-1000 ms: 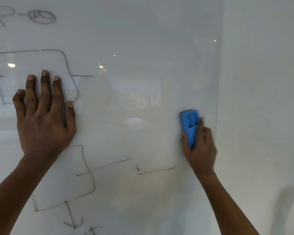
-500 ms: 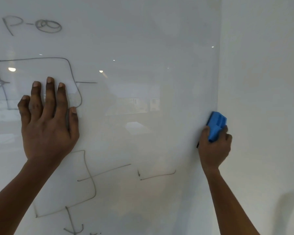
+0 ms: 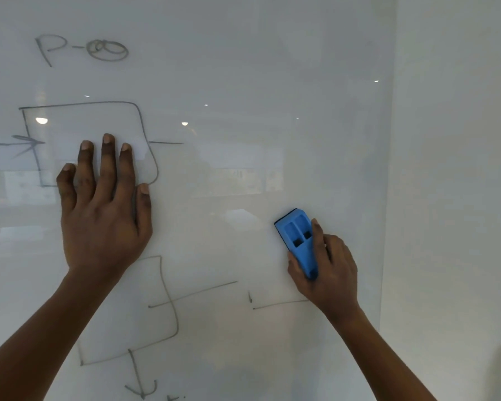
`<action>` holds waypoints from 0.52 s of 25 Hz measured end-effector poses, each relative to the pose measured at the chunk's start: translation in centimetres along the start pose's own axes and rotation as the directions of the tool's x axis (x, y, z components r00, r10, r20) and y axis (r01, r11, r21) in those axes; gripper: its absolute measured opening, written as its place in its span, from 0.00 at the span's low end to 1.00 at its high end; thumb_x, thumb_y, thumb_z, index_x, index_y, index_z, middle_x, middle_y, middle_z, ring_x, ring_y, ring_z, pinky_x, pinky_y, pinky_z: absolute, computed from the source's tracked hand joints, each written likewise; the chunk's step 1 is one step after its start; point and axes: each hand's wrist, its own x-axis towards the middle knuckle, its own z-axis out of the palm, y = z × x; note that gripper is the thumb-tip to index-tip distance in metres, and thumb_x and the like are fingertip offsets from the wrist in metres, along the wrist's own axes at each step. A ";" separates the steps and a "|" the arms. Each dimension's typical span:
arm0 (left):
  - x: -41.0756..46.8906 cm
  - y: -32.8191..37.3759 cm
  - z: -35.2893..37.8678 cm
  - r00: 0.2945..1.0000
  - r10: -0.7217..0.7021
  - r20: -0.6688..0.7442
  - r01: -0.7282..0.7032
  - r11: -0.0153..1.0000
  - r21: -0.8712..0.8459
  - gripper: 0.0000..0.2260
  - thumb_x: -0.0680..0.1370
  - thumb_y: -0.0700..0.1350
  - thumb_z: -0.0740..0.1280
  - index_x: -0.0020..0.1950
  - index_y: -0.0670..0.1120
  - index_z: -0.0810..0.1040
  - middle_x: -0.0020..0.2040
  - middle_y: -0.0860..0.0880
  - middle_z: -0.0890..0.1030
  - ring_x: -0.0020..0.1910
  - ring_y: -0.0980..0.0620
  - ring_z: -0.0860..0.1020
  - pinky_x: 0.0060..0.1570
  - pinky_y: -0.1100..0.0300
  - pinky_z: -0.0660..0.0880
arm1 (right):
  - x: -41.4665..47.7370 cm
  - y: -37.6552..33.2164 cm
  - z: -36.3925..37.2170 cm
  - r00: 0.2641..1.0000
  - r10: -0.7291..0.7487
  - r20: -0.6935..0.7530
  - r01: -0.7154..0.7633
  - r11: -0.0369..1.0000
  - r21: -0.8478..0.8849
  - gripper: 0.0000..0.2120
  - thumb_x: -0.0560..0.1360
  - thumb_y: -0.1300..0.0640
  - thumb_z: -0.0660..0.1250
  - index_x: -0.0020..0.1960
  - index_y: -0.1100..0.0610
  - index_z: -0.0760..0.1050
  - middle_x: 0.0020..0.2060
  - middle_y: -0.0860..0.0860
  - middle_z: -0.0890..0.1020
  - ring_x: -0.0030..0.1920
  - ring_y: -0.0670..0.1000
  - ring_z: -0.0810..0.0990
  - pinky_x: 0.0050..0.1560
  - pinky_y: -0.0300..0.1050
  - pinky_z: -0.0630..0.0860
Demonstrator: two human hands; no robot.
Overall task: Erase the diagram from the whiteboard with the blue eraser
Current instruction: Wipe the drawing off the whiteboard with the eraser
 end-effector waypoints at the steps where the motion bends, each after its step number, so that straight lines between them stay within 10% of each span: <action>1: 0.0 0.1 -0.1 1.000 0.003 0.001 -0.003 1.000 0.002 0.27 0.91 0.52 0.52 0.89 0.43 0.58 0.88 0.39 0.59 0.88 0.36 0.55 0.86 0.46 0.42 | -0.1 -0.2 0.1 1.000 0.010 -0.005 -0.010 1.000 0.005 0.34 0.78 0.44 0.69 0.74 0.64 0.67 0.50 0.55 0.76 0.46 0.51 0.74 0.43 0.46 0.77; 5: 0.1 0.0 -0.2 0.999 -0.009 0.038 0.010 1.000 -0.008 0.28 0.91 0.53 0.51 0.90 0.44 0.56 0.89 0.40 0.58 0.89 0.36 0.53 0.86 0.47 0.41 | -0.3 0.4 0.2 1.000 0.000 0.006 0.000 1.000 -0.007 0.33 0.79 0.43 0.68 0.75 0.64 0.67 0.51 0.54 0.73 0.46 0.50 0.73 0.45 0.44 0.73; 7: 0.1 0.1 -0.3 0.999 -0.013 0.048 0.014 1.000 -0.013 0.27 0.91 0.53 0.51 0.89 0.43 0.56 0.89 0.40 0.58 0.88 0.36 0.54 0.86 0.45 0.43 | -0.7 0.7 0.1 0.964 0.257 -0.063 -0.254 0.966 0.056 0.33 0.78 0.46 0.70 0.75 0.64 0.69 0.50 0.56 0.76 0.45 0.50 0.74 0.44 0.44 0.75; 11: 0.1 0.6 -0.5 0.999 -0.024 0.041 0.024 1.000 0.011 0.26 0.91 0.51 0.52 0.89 0.41 0.59 0.88 0.39 0.59 0.87 0.34 0.57 0.85 0.38 0.51 | -0.1 -1.1 0.2 0.477 0.859 -0.188 -0.830 0.510 0.225 0.29 0.79 0.45 0.71 0.72 0.64 0.72 0.47 0.62 0.76 0.44 0.54 0.75 0.43 0.60 0.80; 13: 0.0 0.7 -0.6 0.998 -0.033 0.053 0.032 0.999 0.011 0.27 0.91 0.51 0.52 0.89 0.41 0.58 0.88 0.39 0.59 0.88 0.34 0.56 0.86 0.39 0.49 | -0.4 -5.2 1.1 0.563 0.806 -0.184 -0.778 0.592 0.210 0.30 0.79 0.47 0.71 0.72 0.66 0.72 0.47 0.63 0.76 0.44 0.61 0.78 0.42 0.59 0.80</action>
